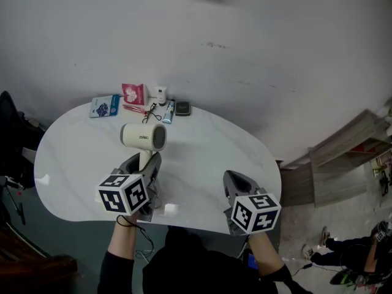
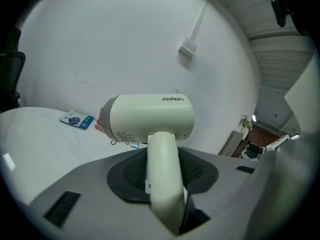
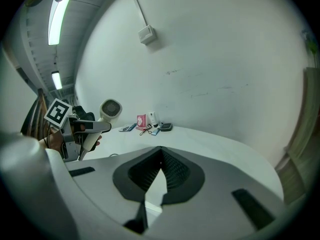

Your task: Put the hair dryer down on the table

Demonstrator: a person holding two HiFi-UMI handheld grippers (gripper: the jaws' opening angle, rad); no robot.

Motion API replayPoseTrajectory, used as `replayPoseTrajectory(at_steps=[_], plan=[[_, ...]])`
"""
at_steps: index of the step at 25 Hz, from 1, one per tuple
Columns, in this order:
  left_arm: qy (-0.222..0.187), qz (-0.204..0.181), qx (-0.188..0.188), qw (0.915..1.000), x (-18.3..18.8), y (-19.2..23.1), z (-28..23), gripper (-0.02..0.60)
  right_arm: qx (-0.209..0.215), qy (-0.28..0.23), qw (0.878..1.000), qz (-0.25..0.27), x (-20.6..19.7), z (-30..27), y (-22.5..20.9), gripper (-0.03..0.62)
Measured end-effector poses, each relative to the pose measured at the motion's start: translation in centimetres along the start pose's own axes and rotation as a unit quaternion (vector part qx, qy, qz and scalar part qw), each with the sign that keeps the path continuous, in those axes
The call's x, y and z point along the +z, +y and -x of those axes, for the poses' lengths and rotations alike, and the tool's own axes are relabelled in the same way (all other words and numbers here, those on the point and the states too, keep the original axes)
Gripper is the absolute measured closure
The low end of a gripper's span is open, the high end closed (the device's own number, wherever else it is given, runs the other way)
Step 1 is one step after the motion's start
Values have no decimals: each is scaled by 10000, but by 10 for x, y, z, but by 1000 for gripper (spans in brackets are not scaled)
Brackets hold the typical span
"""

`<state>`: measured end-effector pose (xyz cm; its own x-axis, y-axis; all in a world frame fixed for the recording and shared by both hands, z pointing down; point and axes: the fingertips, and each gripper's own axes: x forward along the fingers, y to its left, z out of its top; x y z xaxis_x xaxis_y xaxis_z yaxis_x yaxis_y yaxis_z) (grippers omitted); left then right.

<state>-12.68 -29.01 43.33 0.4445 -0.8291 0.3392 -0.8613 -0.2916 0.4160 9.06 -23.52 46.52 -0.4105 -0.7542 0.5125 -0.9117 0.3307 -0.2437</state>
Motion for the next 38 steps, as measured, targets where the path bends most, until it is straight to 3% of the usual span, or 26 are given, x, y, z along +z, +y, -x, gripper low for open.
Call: replayPoseTrajectory(at_steps=[17, 38], plan=[[706, -47, 120, 9974, -47, 13, -27, 426, -103, 65, 9999, -1, 2, -11, 3, 592], [1599, -285, 495, 9855, -109, 30, -54, 426, -41, 435, 9990, 30, -14, -39, 13, 592]])
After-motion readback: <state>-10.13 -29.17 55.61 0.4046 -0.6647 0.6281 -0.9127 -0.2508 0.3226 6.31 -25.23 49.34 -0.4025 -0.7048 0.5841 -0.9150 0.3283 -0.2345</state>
